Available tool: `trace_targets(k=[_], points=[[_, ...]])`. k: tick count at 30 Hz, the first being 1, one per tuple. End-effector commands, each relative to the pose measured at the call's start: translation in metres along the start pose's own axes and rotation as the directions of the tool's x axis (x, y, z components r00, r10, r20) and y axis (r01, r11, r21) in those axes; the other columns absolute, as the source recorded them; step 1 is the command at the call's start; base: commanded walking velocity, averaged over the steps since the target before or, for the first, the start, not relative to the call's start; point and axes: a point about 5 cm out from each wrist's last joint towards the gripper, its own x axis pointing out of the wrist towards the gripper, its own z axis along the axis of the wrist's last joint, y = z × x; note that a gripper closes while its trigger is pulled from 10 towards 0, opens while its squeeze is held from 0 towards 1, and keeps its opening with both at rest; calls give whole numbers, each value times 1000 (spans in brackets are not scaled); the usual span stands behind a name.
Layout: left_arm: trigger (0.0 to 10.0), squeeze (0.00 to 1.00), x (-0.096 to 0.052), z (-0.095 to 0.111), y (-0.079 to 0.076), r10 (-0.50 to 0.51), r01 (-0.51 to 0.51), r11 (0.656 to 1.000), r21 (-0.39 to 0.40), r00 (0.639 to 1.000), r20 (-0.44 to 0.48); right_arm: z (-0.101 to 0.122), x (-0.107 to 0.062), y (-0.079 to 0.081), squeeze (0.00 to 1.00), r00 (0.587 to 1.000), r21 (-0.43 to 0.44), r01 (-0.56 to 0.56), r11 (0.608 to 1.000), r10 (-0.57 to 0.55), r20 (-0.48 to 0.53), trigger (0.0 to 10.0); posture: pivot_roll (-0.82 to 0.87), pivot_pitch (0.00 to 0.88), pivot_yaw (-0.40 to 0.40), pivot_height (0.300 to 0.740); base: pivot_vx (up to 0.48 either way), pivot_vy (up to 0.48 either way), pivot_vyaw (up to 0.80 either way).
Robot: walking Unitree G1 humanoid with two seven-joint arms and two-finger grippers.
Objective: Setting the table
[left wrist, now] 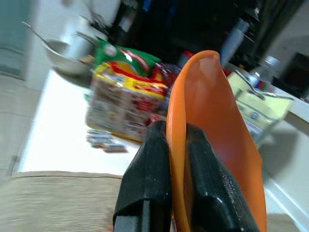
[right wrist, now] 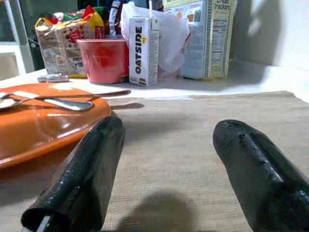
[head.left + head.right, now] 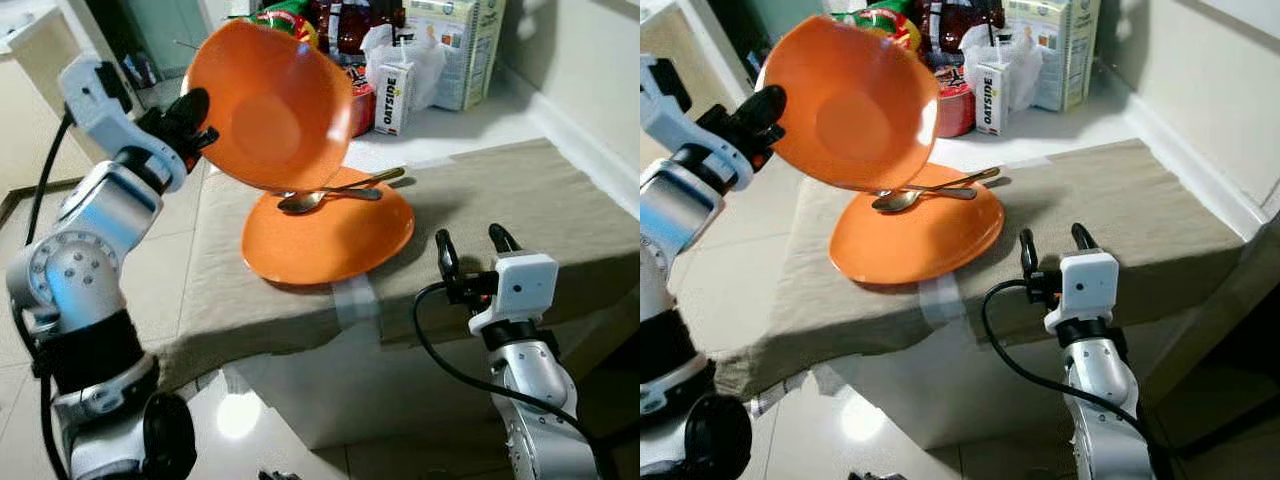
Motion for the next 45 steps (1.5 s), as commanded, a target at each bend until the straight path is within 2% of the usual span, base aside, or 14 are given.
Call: trace_targets(k=[1, 4, 7, 8, 9, 10, 11, 14, 17, 19, 22, 26, 37, 45], points=[[0, 0, -12, 21, 8, 51, -56, 998, 40, 992, 113, -3, 1, 6, 0, 1000, 0, -27, 1000, 27, -7, 10000, -131, 0, 164, 740, 0, 0, 0], [0, 0, -19, 24, 13, 73, -83, 994, 75, 988, 134, -5, 2, 8, 0, 1000, -1, -30, 1000, 30, -9, 10000, -122, 0, 165, 740, 0, 0, 0], [0, 0, -32, 16, 14, 76, -100, 973, 209, 990, 122, -7, 3, 12, 0, 999, -5, -40, 999, 40, -8, 10000, -103, 0, 161, 740, 0, 0, 0], [0, 0, -32, 16, 14, 76, -100, 973, 209, 990, 122, -7, 3, 12, 0, 999, -5, -40, 999, 40, -8, 10000, -103, 0, 161, 740, 0, 0, 0], [0, 0, -36, 12, 15, 73, -102, 959, 266, 990, 117, -8, 4, 13, 0, 999, -7, -45, 999, 45, -5, 10000, -102, 0, 158, 740, 0, 0, 0], [0, 0, -36, 12, 15, 73, -102, 959, 266, 990, 117, -8, 4, 13, 0, 999, -7, -45, 999, 45, -5, 10000, -102, 0, 158, 740, 0, 0, 0], [0, 0, -40, 5, 17, 74, -102, 942, 319, 992, 101, -8, 5, 14, 0, 999, -14, -49, 999, 50, 1, 10000, -103, 0, 155, 740, 0, 0, 0], [0, 0, -47, -8, 19, 84, -110, 929, 354, 992, 89, -3, 8, 14, 0, 998, -35, -48, 998, 49, 33, 10000, -110, 0, 149, 740, 0, 0, 0], [0, 0, -53, -14, 17, 98, -129, 933, 336, 989, 109, 4, 9, 11, 0, 997, -54, -35, 998, 39, 71, 10000, -115, 0, 145, 740, 0, 0, 0], [0, 0, -57, -15, 13, 84, -123, 921, 371, 989, 120, 8, 9, 10, 0, 995, -64, -29, 998, 35, 88, 10000, -117, 0, 145, 740, 0, 0, 0], [0, 0, -67, -27, 5, 80, -118, 914, 387, 990, 113, 34, 14, -1, 0, 980, -116, 31, 993, -7, 199, 10000, -124, 0, 138, 740, 0, 0, 0], [0, 0, -66, -27, 1, 70, -114, 920, 375, 989, 129, 47, 15, -3, 0, 969, -125, 49, 991, -17, 245, 10000, -136, 0, 136, 740, 0, 0, 0], [0, 0, -62, -7, -18, -1, -87, 909, 406, 977, 212, 48, 12, -5, 0, 968, -139, 67, 988, -31, 249, 10000, -133, 0, 134, 740, 0, 0, 0], [0, 0, -61, -8, -14, -1, -105, 876, 471, 976, 220, 41, 10, 2, 0, 976, -124, 51, 991, -23, 216, 10000, -124, 0, 136, 740, 0, 0, 0]])
